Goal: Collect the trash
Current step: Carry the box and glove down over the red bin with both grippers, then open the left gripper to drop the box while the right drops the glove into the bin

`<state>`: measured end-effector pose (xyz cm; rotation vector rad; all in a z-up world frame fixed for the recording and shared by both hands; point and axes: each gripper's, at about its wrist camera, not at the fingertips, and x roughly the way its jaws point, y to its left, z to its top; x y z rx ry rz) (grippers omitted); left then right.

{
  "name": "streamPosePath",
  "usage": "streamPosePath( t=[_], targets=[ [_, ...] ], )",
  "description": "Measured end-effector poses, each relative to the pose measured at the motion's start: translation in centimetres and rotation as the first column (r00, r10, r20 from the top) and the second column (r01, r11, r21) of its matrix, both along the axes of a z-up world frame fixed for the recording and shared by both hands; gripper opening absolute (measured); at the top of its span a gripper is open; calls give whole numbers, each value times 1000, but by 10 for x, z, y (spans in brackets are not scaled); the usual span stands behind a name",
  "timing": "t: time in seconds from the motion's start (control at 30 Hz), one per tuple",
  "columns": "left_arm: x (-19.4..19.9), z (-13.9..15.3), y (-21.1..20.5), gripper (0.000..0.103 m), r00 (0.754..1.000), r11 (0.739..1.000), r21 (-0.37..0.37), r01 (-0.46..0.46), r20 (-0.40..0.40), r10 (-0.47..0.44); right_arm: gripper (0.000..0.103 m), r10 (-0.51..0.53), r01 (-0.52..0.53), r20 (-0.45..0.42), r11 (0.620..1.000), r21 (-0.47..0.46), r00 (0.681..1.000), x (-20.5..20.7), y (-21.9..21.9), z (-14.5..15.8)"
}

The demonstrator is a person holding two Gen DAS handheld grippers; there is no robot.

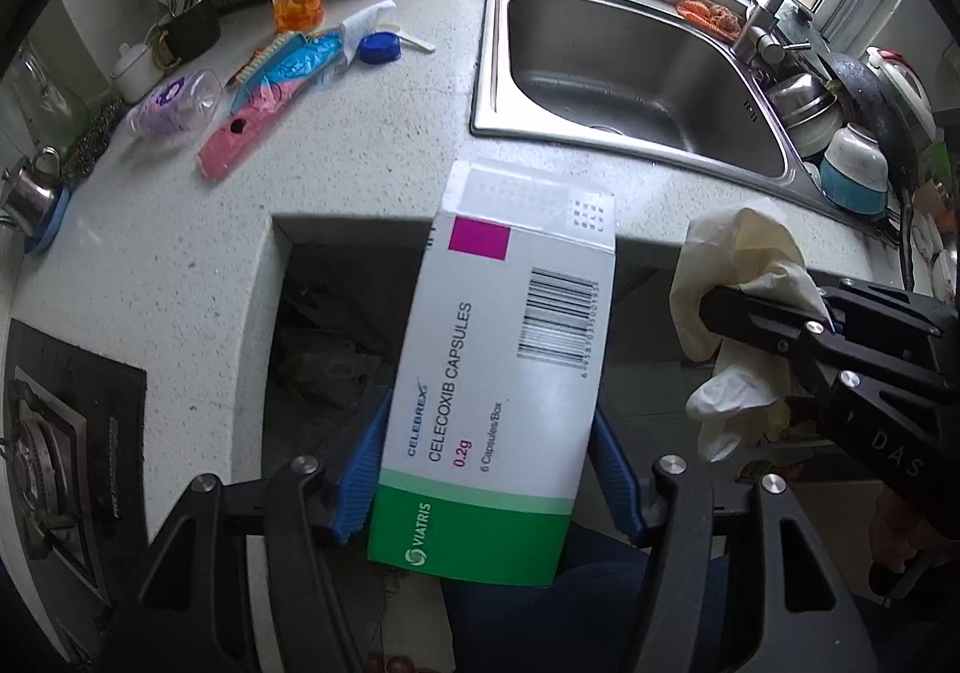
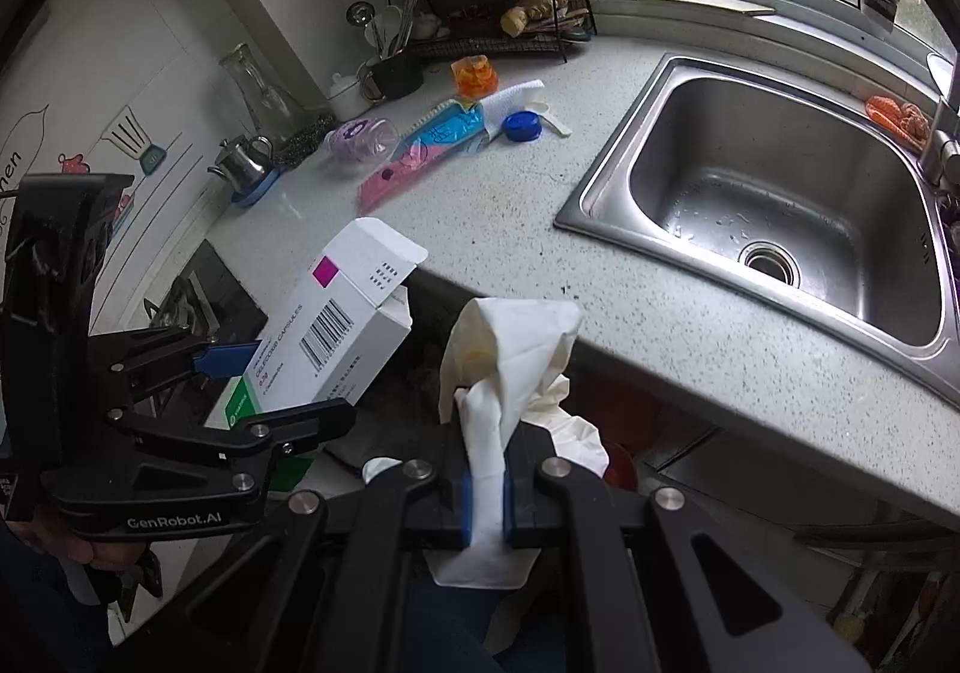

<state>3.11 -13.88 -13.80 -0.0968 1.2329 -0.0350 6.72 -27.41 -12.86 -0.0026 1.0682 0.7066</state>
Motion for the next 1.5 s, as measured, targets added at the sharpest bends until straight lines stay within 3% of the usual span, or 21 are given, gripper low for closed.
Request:
streamPosePath(
  t=[0.17, 0.33, 0.6, 0.7, 0.93, 1.07, 1.17, 1.5],
  targets=[
    [-8, -33, -6, 61, 999, 1000, -19, 2, -46, -2, 6, -18, 16, -54, 999, -41, 998, -6, 0, -26],
    [0, -99, -14, 61, 994, 998, -57, 23, -109, -29, 6, -44, 36, -82, 994, -102, 996, -6, -1, -70],
    [25, -234, -32, 61, 982, 996, -74, 56, -177, -68, 6, -98, 78, -150, 988, -134, 984, 9, -3, -189],
    [31, -270, -39, 61, 977, 994, -76, 84, -188, -97, 6, -122, 95, -182, 984, -149, 976, 17, -1, -231],
    [46, -342, -40, 61, 971, 991, -117, 70, -219, -94, 6, -175, 142, -212, 976, -163, 962, 24, -6, -294],
    [51, -358, -39, 63, 967, 990, -102, 94, -225, -115, 6, -210, 171, -248, 971, -167, 946, 24, -11, -312],
    [51, -356, -37, 76, 971, 992, -74, 97, -213, -111, 6, -212, 171, -229, 968, -185, 950, 24, -11, -316],
    [53, -354, -27, 77, 972, 993, -91, 72, -216, -90, 6, -225, 185, -242, 967, -176, 944, 23, -13, -329]
  ],
)
